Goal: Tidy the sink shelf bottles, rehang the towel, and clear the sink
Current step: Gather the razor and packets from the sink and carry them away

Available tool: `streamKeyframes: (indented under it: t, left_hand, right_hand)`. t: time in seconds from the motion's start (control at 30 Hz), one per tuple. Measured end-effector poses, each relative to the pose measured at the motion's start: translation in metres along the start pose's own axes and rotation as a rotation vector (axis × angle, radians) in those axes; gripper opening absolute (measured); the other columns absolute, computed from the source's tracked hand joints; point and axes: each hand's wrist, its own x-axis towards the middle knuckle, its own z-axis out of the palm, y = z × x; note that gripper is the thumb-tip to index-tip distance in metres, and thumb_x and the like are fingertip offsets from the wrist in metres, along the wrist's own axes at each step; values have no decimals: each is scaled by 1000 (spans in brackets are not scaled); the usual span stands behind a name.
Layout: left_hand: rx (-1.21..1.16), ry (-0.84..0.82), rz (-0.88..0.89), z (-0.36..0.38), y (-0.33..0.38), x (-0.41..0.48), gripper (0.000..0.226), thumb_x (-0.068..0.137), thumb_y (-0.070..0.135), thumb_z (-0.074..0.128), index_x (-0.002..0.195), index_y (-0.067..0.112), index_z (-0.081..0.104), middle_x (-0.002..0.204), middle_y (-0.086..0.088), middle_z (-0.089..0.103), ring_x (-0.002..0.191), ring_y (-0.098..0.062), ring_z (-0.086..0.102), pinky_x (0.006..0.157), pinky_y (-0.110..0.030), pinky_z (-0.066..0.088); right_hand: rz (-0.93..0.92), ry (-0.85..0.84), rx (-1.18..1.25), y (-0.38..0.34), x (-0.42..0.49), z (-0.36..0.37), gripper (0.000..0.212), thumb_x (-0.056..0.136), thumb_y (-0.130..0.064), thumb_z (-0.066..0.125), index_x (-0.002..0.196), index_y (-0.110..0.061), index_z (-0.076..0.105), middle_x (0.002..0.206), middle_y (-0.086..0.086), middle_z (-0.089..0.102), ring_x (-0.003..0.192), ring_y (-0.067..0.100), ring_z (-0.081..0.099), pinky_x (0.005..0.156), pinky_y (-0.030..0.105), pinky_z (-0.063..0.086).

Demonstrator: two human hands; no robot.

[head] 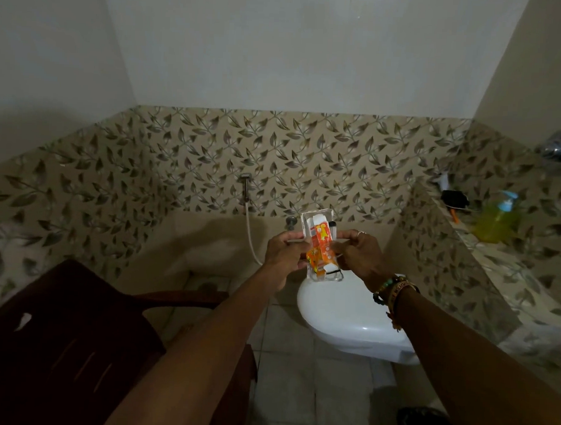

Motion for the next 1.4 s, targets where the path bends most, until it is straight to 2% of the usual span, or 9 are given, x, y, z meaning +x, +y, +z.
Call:
streamKeyframes:
  t: [0.17, 0.37, 0.5, 0.77, 0.97, 1.2, 1.27, 1.33, 1.4]
  left_hand:
    - [-14, 13, 0, 14, -1, 17, 24, 86, 12, 74, 108, 14, 66, 106, -8, 73, 88, -19, 70, 56, -22, 55]
    - [-11, 29, -8, 19, 1, 47, 26, 86, 12, 74, 110, 14, 66, 100, -4, 73, 79, -14, 70, 56, -22, 55]
    - [-4, 14, -31, 22, -4, 72, 22, 85, 13, 76, 105, 16, 66, 96, -3, 73, 79, -14, 70, 54, -22, 54]
    - [-21, -126, -39, 42, 15, 130, 26, 87, 8, 72, 112, 10, 64, 109, -14, 72, 91, -25, 69, 68, -31, 56]
    - [69, -298, -37, 83, 30, 169, 21, 85, 9, 74, 103, 17, 67, 105, -8, 73, 98, -24, 70, 82, -38, 58]
    - [155, -595, -60, 178, 27, 163, 18, 86, 13, 73, 101, 20, 69, 100, -5, 74, 93, -20, 71, 72, -32, 58]
    - [185, -669, -67, 207, 21, 148, 15, 87, 14, 74, 98, 22, 69, 94, -1, 74, 84, -14, 71, 63, -27, 57]
    - [219, -751, -53, 233, 19, 132, 13, 87, 15, 74, 96, 23, 68, 88, 3, 73, 75, -9, 69, 55, -22, 55]
    - [249, -845, -44, 263, 14, 112, 12, 86, 16, 75, 95, 23, 69, 90, 1, 73, 79, -11, 68, 57, -23, 55]
  right_hand:
    - [3, -53, -6, 8, 25, -9, 19, 92, -8, 67, 111, -8, 68, 82, 2, 74, 61, 9, 72, 52, 21, 54]
    - [3, -48, -32, 16, 58, -7, 21, 92, -12, 69, 112, -12, 69, 88, 8, 75, 77, 27, 75, 73, 44, 63]
    - [24, -54, -42, 22, 77, -6, 23, 91, -12, 70, 113, -13, 69, 88, 7, 75, 77, 24, 74, 73, 43, 63]
    - [68, 47, -28, 16, 124, -18, 21, 88, -6, 71, 109, -10, 70, 79, 10, 74, 64, 20, 68, 68, 41, 58]
    - [103, 231, -19, 10, 139, -50, 26, 85, -7, 69, 111, -9, 71, 85, 16, 75, 61, 21, 65, 58, 32, 54]
    - [127, 519, -41, 13, 100, -129, 25, 79, -5, 66, 99, -17, 73, 73, 5, 73, 56, 14, 62, 52, 28, 50]
    - [146, 596, -39, 13, 79, -152, 23, 78, -6, 67, 95, -21, 72, 69, 3, 73, 55, 14, 63, 53, 29, 51]
    - [165, 667, -39, 15, 59, -175, 22, 78, -9, 68, 97, -20, 72, 67, 6, 72, 53, 16, 61, 54, 31, 51]
    - [164, 742, -46, 18, 31, -201, 22, 78, -11, 69, 99, -17, 71, 69, 11, 73, 54, 19, 60, 55, 33, 51]
